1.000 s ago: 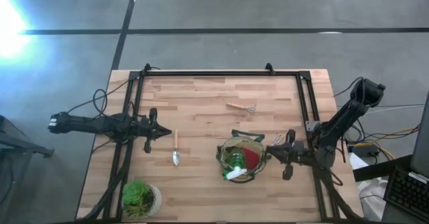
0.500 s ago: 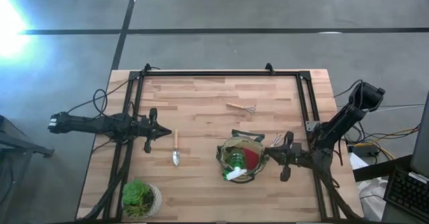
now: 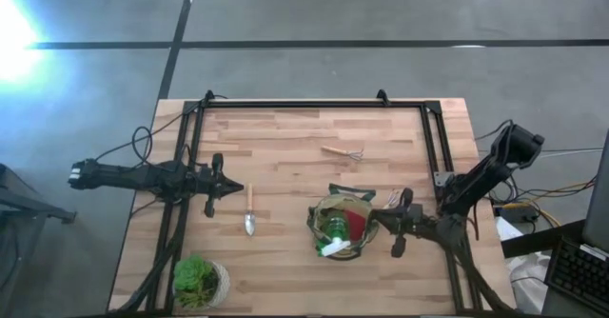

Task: Pick & Place Garden tools in Gardening bag
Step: Put the shear scissors into the side pocket of the gardening bag

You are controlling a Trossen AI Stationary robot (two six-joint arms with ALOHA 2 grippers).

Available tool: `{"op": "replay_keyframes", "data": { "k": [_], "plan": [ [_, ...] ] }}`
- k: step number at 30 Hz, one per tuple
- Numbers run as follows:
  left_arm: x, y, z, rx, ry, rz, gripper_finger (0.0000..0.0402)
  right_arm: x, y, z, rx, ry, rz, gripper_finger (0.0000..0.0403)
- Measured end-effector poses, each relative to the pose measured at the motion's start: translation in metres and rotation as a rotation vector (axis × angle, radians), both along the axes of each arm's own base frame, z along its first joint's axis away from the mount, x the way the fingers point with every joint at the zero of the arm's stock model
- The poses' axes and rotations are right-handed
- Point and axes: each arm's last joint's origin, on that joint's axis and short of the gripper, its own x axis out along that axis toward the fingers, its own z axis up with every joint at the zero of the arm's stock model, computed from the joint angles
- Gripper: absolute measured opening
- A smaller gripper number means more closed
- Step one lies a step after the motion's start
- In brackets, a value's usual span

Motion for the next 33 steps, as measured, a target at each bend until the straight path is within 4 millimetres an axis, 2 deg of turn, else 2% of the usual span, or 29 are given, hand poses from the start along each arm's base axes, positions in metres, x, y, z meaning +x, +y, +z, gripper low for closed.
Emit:
{"op": "replay_keyframes", "data": {
  "k": [27, 33],
  "plan": [
    [0.000, 0.000, 0.000, 0.000, 0.000, -0.001, 0.0023, 0.000, 0.001, -0.005, -0.030, 0.020, -0.019, 0.0018],
    [0.000, 0.000, 0.000, 0.000, 0.000, -0.001, 0.0023, 0.002, 0.002, -0.014, -0.040, 0.041, -0.020, 0.0018]
  ]
}}
